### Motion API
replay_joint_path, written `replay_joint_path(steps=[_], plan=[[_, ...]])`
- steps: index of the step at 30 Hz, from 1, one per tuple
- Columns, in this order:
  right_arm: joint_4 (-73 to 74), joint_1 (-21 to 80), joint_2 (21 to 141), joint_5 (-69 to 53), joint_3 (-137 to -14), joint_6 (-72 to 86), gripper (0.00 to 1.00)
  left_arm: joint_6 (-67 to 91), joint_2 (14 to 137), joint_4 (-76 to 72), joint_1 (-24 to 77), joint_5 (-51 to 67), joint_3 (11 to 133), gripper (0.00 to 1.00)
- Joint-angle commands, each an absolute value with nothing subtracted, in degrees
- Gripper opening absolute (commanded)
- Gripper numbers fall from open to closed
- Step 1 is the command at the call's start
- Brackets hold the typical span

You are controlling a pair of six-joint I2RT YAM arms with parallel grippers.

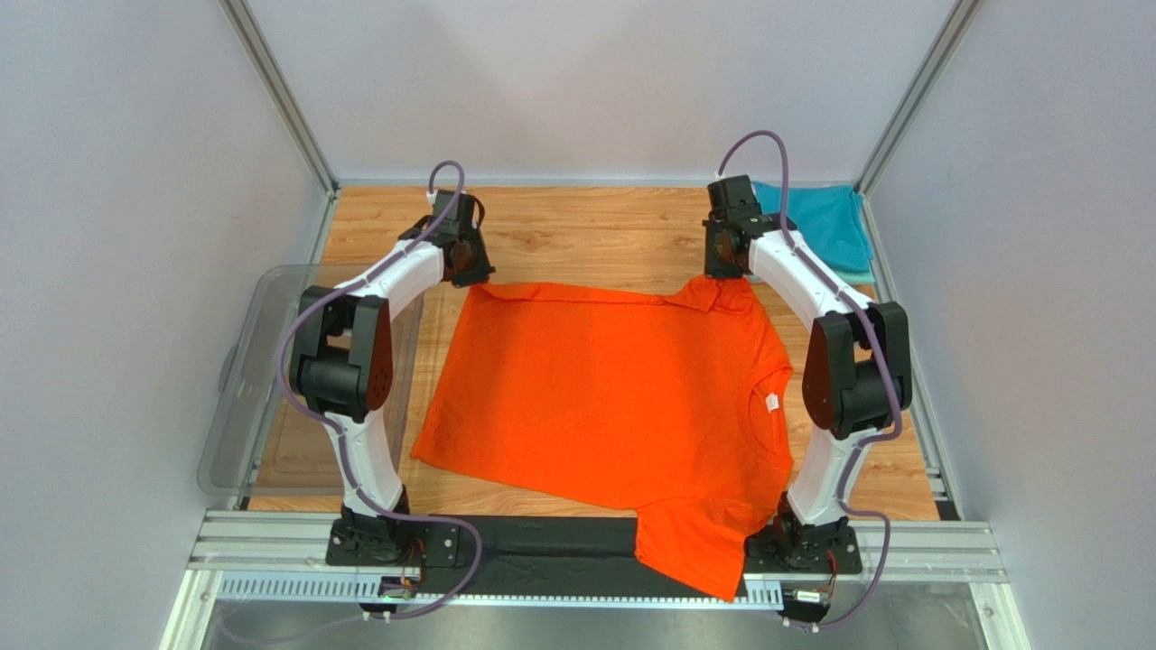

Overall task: Fold and stack the t-shirts
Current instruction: Flatten the tshirt out, then fold the tshirt

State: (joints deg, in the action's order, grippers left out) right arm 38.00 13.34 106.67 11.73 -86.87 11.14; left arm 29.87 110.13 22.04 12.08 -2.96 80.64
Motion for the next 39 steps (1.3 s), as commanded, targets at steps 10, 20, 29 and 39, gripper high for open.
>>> replay_joint_path(steps=[10, 20, 29, 39], plan=[[42.18, 13.27, 94.42, 11.95, -79.64, 16.70, 0.00, 29.88, 99.16, 16.79, 10.81, -0.35, 73.22, 0.00], [48.59, 13.45, 77.72, 6.59, -65.31, 18.28, 0.01, 28.48, 90.09, 16.61, 10.72, 1.67, 64.78, 0.00], [54.31, 13.62, 67.86, 4.31, -60.12, 19.51, 0.02, 29.27, 83.94, 21.27, 10.55, 1.67, 60.82, 0.00], [60.38, 14.41, 57.58, 5.27, -52.40, 23.72, 0.05, 29.18, 82.10, 25.84, 9.41, -1.93, 58.19, 0.00]])
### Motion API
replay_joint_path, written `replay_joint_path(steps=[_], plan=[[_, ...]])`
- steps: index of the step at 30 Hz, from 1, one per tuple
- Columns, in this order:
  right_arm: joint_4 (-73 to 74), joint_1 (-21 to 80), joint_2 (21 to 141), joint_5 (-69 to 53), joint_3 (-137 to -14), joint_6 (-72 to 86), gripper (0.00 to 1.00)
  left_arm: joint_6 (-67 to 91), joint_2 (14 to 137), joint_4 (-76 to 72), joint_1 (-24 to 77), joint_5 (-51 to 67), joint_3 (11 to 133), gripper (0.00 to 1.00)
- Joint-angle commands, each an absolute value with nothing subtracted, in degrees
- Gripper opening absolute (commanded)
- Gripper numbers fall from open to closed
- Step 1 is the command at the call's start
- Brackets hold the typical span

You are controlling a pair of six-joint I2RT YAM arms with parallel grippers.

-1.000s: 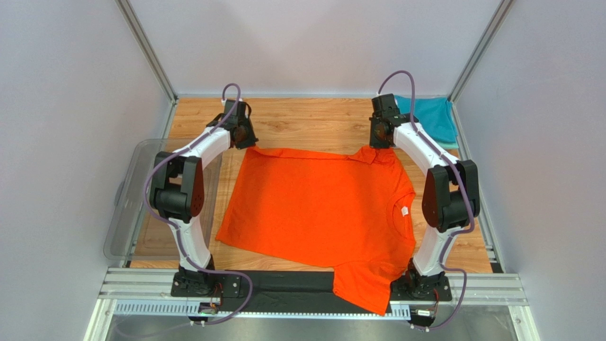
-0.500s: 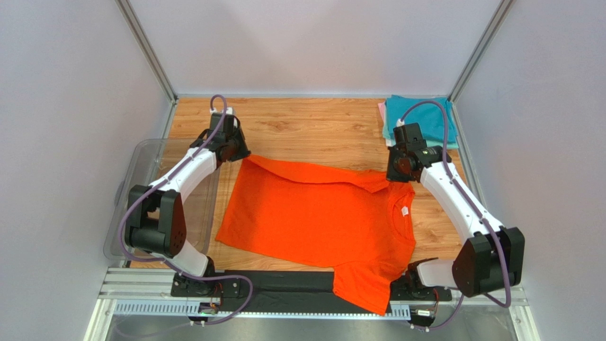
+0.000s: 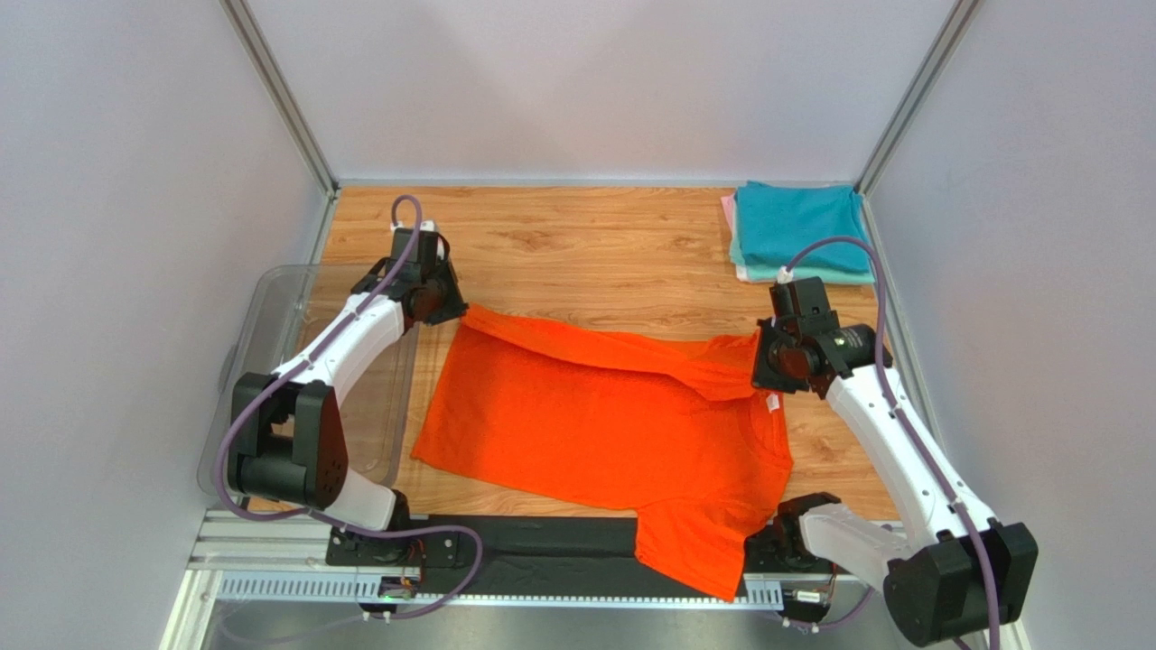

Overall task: Fold and stack the t-shirts
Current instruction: Fold the tshirt

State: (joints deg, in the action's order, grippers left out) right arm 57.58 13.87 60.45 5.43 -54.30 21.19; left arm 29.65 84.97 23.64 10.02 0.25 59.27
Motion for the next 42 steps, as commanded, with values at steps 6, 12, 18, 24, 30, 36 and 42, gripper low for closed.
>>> replay_joint_path(steps=[6, 12, 18, 24, 30, 36, 42], plan=[[60.21, 15.73, 49.32, 0.88, -43.45, 31.10, 0.08, 28.91, 79.45, 25.66, 9.40, -0.35, 55.64, 0.00], [58.80, 17.05, 40.10, -4.57, -37.09, 38.92, 0.14, 30.23, 77.78, 24.70, 9.40, -0.44, 52.65, 0.00], [59.94, 17.05, 37.44, -3.34, -37.79, 39.73, 0.51, 30.94, 76.29, 24.61, 9.49, -0.44, 51.42, 0.09], [59.59, 17.05, 38.06, -2.20, -40.08, 38.59, 1.00, 31.55, 73.13, 24.70, 9.49, 1.40, 51.33, 0.57], [56.96, 17.05, 40.34, -2.02, -40.60, 37.53, 1.00, 31.46, 71.81, 24.43, 9.75, 6.15, 53.00, 0.72], [53.62, 17.05, 46.47, 3.42, -42.36, 35.60, 1.00, 32.16, 73.12, 22.68, 12.92, 10.28, 54.23, 1.00], [49.05, 16.26, 56.05, 11.50, -43.06, 34.98, 1.00, 32.52, 78.92, 18.90, 16.70, 14.84, 53.62, 1.00]])
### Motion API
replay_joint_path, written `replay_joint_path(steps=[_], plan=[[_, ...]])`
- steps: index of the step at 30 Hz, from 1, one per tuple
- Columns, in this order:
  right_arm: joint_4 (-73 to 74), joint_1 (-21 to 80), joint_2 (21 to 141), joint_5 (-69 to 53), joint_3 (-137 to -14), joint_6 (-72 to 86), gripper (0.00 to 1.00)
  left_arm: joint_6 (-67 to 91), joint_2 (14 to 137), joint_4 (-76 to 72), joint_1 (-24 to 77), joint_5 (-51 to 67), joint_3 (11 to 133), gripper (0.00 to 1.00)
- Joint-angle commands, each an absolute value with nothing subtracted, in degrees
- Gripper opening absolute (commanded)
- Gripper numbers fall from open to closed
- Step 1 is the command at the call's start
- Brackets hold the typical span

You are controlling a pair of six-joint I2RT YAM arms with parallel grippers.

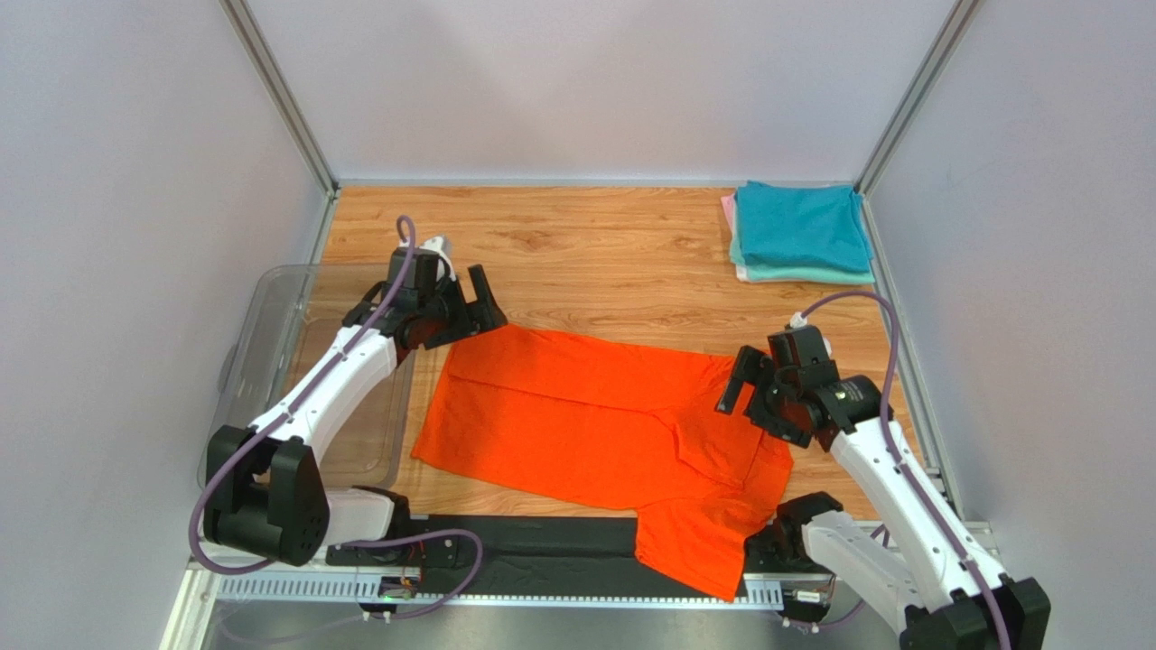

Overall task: Fold and stack the t-shirts
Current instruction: Fold the tshirt

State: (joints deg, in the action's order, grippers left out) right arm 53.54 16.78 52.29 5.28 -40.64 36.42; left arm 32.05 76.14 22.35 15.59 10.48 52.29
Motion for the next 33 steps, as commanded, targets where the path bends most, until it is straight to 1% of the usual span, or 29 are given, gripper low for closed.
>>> replay_joint_path(steps=[1, 5, 10, 11, 13, 14, 15, 16, 18, 19, 21, 22, 23, 24, 25, 28, 30, 33], plan=[[48.09, 15.39, 57.81, 12.56, -43.24, 34.37, 1.00, 32.52, 81.10, 18.11, 16.79, 15.64, 53.44, 1.00], [44.66, 12.57, 65.73, 12.92, -44.73, 32.96, 0.99, 33.13, 85.77, 16.09, 16.79, 14.95, 53.61, 1.00], [39.29, 7.48, 76.17, 9.15, -46.14, 31.03, 0.97, 32.87, 91.04, 16.08, 16.70, 9.50, 54.66, 1.00], [38.94, 7.12, 77.33, 9.23, -46.58, 30.76, 0.95, 32.78, 91.84, 16.26, 16.61, 8.62, 54.93, 1.00], [37.45, 6.51, 79.70, 10.19, -47.63, 30.15, 0.89, 32.87, 93.85, 16.79, 16.09, 7.21, 55.63, 1.00], [37.18, 6.33, 81.89, 10.63, -48.07, 29.71, 0.75, 33.22, 94.48, 16.87, 15.74, 7.21, 55.72, 1.00], [37.44, 5.89, 83.04, 10.90, -49.21, 29.62, 0.69, 33.31, 94.92, 16.87, 15.47, 7.29, 55.64, 1.00], [37.44, 5.80, 83.93, 11.42, -49.48, 29.53, 0.65, 33.40, 95.53, 16.53, 14.95, 7.12, 55.46, 1.00], [36.83, 5.36, 86.13, 12.65, -50.53, 29.09, 0.61, 33.40, 95.89, 16.61, 14.24, 6.07, 55.20, 1.00], [36.83, 5.01, 86.83, 13.09, -50.80, 28.83, 0.53, 33.22, 95.89, 16.79, 13.98, 5.72, 55.02, 1.00], [36.65, 3.79, 88.93, 12.92, -51.41, 28.48, 0.49, 32.96, 95.98, 16.96, 13.36, 5.01, 54.67, 1.00], [36.65, 3.34, 89.73, 12.92, -51.76, 28.22, 0.41, 32.70, 95.98, 17.05, 12.66, 4.92, 54.58, 1.00], [36.65, 2.99, 90.26, 13.09, -51.94, 28.13, 0.36, 32.61, 95.98, 17.05, 12.40, 4.83, 54.49, 1.00], [36.65, 2.21, 91.22, 13.10, -52.12, 27.95, 0.34, 32.52, 96.06, 17.05, 11.78, 4.92, 54.41, 1.00], [36.39, 1.94, 91.67, 13.18, -52.55, 27.86, 0.27, 32.17, 96.15, 17.14, 11.60, 5.10, 54.40, 1.00], [36.12, 0.62, 93.25, 13.10, -53.87, 27.16, 0.24, 31.91, 96.50, 17.23, 11.42, 5.27, 54.75, 1.00], [36.04, 0.44, 94.13, 13.18, -55.01, 26.90, 0.24, 31.91, 97.03, 17.49, 11.25, 5.19, 55.37, 1.00], [35.86, -2.37, 96.15, 12.83, -57.74, 26.02, 0.24, 32.25, 97.99, 17.67, 11.34, 5.10, 56.51, 1.00]])
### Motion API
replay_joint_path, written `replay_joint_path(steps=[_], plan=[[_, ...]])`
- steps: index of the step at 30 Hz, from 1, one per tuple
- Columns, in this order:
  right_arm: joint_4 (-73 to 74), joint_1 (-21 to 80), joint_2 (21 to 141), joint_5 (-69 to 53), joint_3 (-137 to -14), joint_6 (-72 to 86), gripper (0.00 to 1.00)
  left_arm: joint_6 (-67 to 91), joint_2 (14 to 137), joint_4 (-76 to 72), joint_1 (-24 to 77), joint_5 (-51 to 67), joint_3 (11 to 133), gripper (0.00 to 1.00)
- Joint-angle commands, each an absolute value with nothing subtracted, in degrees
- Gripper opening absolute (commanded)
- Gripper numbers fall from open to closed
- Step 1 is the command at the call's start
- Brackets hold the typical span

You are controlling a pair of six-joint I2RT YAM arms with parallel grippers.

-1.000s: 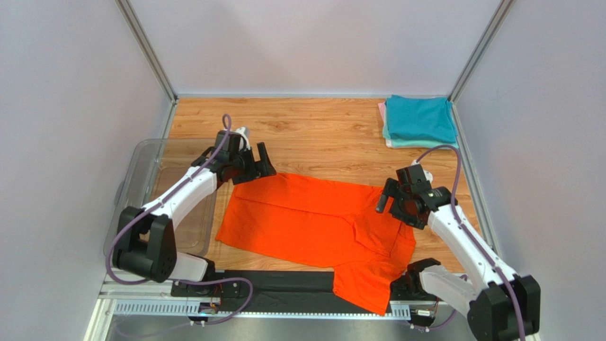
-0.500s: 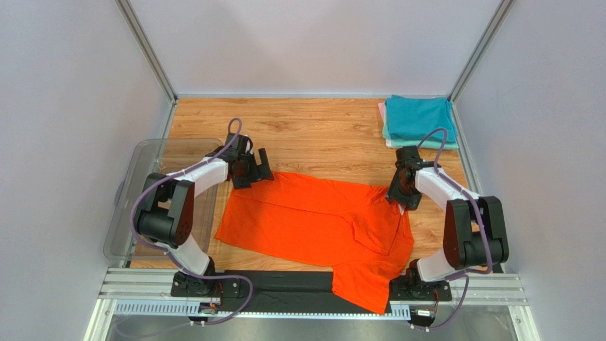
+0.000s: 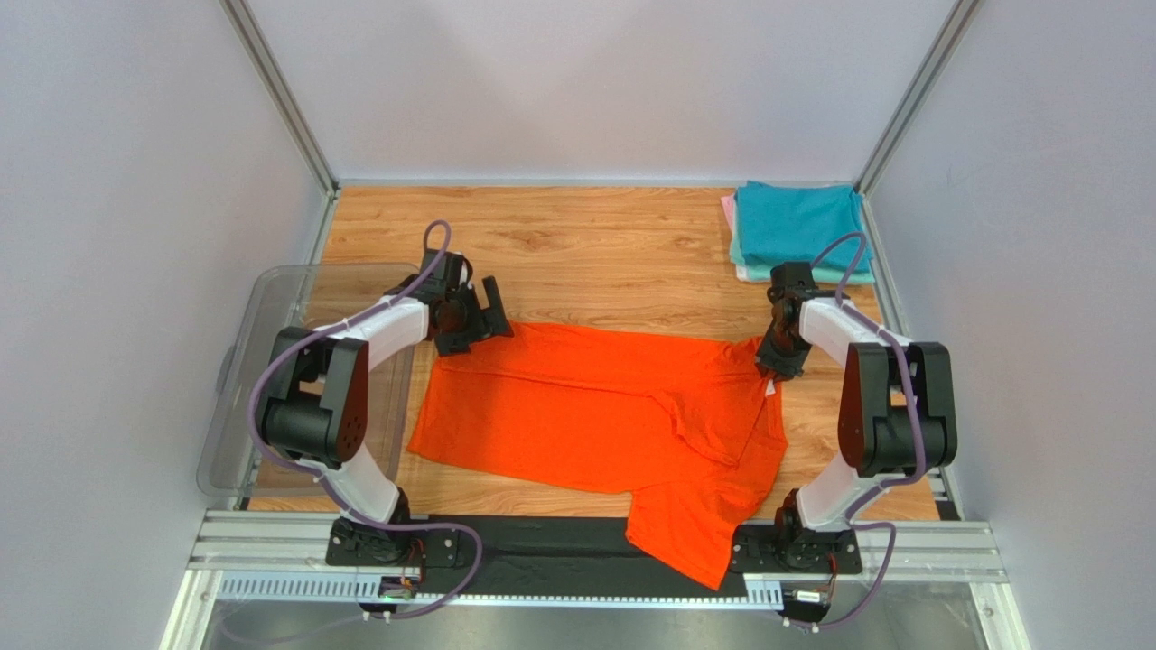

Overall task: Fold and stack the t-shirts
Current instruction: Fold the tshirt

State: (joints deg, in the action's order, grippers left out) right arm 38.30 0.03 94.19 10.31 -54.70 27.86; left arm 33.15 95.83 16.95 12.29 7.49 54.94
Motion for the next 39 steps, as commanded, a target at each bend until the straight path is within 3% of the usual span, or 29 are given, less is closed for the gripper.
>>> replay_joint_path(steps=[1, 8, 15, 17, 18, 20, 24, 34, 39], plan=[[35.77, -2.63, 97.37, 12.66, -58.61, 25.93, 0.24, 32.52, 98.26, 17.75, 11.25, 5.18, 56.86, 1.00], [33.67, -5.18, 104.40, 10.81, -66.26, 23.73, 0.24, 33.14, 102.21, 17.84, 11.25, 7.29, 62.12, 1.00], [35.24, -5.89, 105.57, 10.28, -74.09, 21.36, 0.30, 32.61, 102.05, 22.05, 11.25, 5.54, 69.43, 1.00], [36.47, -5.98, 103.63, 10.46, -74.62, 21.62, 0.41, 32.34, 99.34, 22.93, 11.34, 6.06, 71.01, 1.00], [36.82, -5.89, 101.19, 10.02, -74.45, 21.62, 0.53, 32.34, 98.19, 23.37, 11.34, 6.41, 71.19, 1.00], [37.35, -5.89, 97.84, 8.62, -72.69, 21.71, 0.62, 32.17, 94.16, 24.51, 11.60, 7.29, 70.84, 1.00], [37.61, -5.98, 86.53, 5.02, -67.34, 22.06, 1.00, 32.34, 85.71, 25.75, 13.53, 6.95, 66.02, 1.00], [40.51, 2.28, 66.19, -3.51, -49.49, 24.60, 1.00, 42.00, 58.22, 32.52, 23.27, 1.68, 40.99, 1.00], [39.29, 3.16, 61.44, -6.76, -43.95, 25.40, 1.00, 49.11, 53.44, 34.98, 27.25, -3.06, 33.41, 0.99]])
